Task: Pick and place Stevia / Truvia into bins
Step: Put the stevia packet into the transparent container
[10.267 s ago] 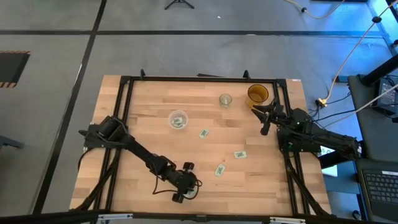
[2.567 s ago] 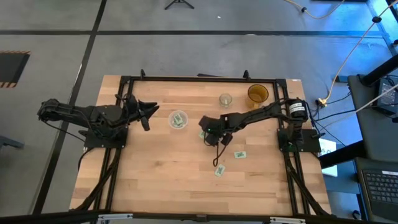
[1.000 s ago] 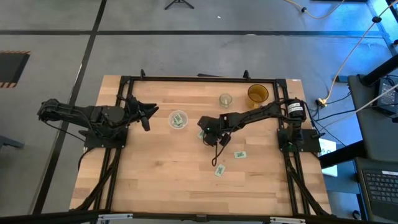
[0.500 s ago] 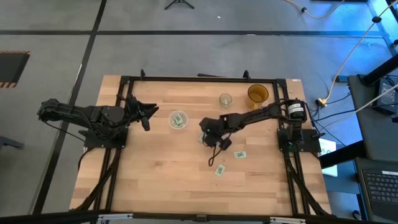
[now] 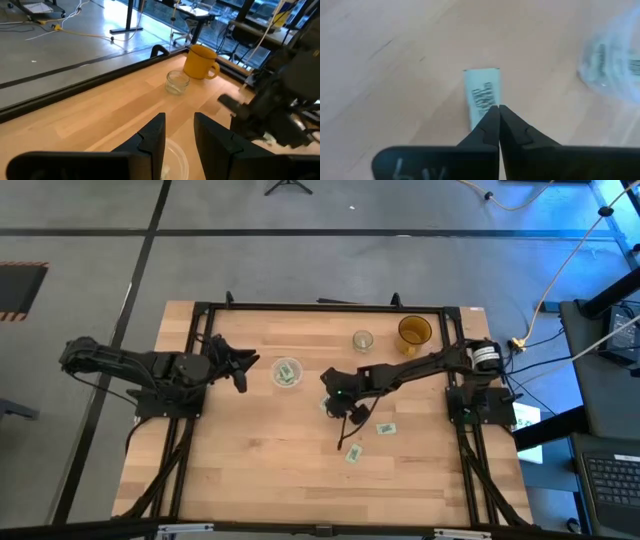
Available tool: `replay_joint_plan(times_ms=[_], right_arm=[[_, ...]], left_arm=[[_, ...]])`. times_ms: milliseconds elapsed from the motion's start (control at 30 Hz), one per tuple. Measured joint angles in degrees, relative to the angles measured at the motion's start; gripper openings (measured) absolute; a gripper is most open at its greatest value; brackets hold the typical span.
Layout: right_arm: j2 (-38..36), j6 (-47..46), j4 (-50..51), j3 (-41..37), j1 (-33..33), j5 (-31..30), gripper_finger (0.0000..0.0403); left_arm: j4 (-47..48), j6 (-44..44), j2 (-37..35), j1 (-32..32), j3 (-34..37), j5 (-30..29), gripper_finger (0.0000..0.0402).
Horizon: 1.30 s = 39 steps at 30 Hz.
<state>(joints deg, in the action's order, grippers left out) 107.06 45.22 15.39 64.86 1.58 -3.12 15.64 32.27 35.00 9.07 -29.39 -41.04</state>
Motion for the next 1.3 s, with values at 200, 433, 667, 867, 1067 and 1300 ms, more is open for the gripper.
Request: replay_joint_plan(times_ms=[200,433,667,867,1067,1300], right_arm=[[-0.82,-1.07,-1.33,0.02,-0.06,-0.45,0.0003],[-0.82,-3.07,-1.3,0.04,0.02,-0.59,0.0018],[-0.82,-5.02,0.08,0.07,0.03,-0.67,0.0022],[-0.82,-6.19,-0.26,0.11,0.03,-0.38,0.0025],[-0.87,-8.62,-0.78,0.13,0.07,0.18,0.0066],[-0.89,-13.7,-0.63,0.13,0.21,0.2,0.0114]], left_arm=[[-0.57,0.07,2.5,0.0,0.0,-0.28,0.0097],[-0.85,0.29,2.89,0.01,0.0,-0.46,0.0097],[-0.83,0.59,2.89,-0.01,0.0,-0.48,0.0097],[-0.83,0.52,2.89,0.0,0.0,-0.48,0.0097],[-0.81,-0.46,2.89,-0.01,0.0,-0.48,0.0097],[-0.79,-0.48,2.89,-0.01,0.0,-0.07,0.0097]])
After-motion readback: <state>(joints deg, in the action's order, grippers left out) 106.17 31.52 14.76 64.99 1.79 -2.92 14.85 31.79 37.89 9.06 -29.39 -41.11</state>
